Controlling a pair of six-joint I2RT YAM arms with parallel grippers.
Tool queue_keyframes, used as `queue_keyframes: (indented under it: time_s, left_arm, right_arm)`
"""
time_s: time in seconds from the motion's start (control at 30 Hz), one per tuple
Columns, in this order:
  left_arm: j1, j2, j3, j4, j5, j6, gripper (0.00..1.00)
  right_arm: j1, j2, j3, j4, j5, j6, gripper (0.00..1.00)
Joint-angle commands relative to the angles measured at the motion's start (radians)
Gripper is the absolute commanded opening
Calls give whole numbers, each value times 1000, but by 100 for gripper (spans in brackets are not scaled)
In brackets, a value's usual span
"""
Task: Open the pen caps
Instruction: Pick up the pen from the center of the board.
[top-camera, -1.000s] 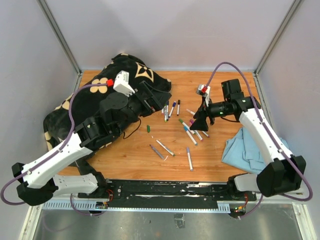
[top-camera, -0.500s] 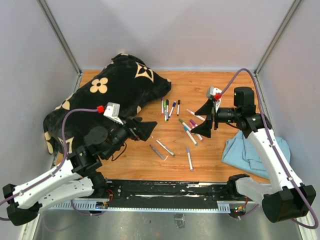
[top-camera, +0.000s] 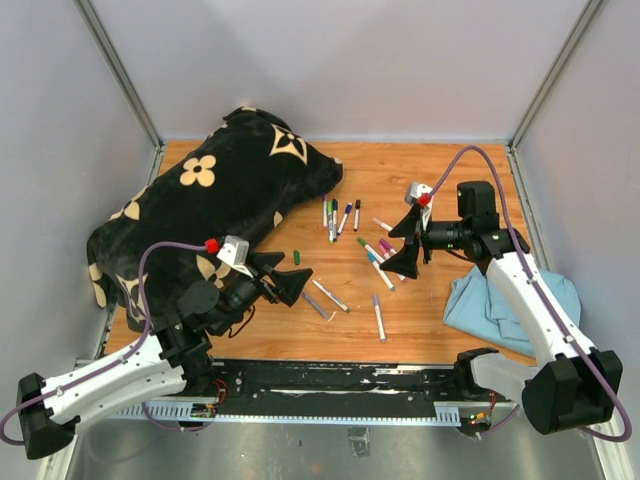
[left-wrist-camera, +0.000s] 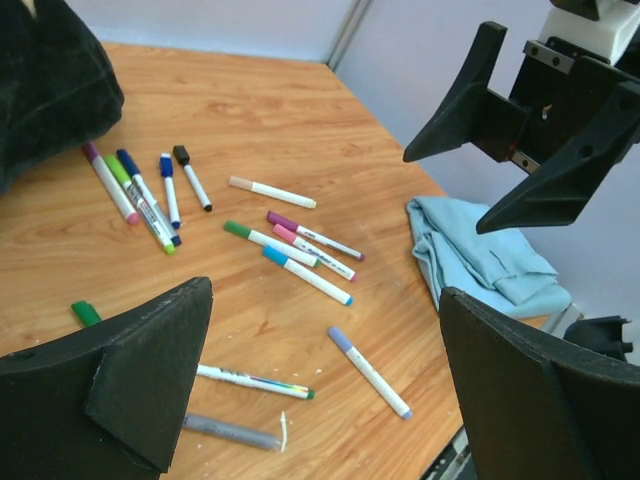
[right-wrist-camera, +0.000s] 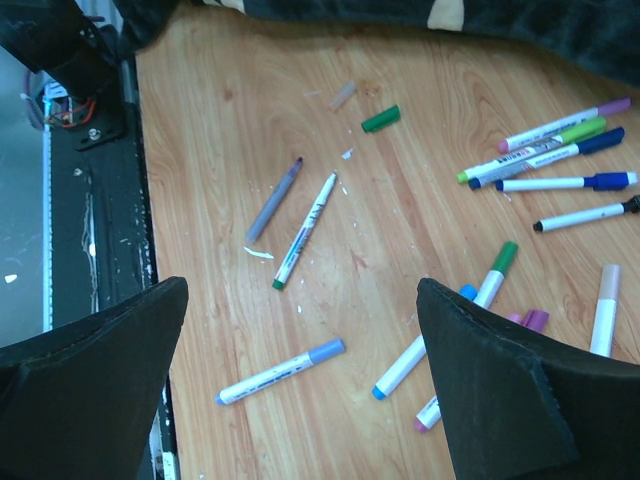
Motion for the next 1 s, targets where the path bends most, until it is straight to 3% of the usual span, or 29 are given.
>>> queue_keyframes:
  time_s: [0.0,0.17,0.6,0.97]
  left_arm:
    - [-5,-9,-58,146,12,62,100]
    - [-4,-12,-139,224,-4,42,99]
    - [-5,-73,-286,308,-19,-92,99]
    - [-5,-62,-320,346,-33,-116,99]
  right_arm:
    - [-12,46,-2,4,53,-39,98]
    - [-11,90,-3,-17,108,-61,98]
    - [49,180,25,-120,428,-123,99]
    - [120,250,26,-142,535,-139,99]
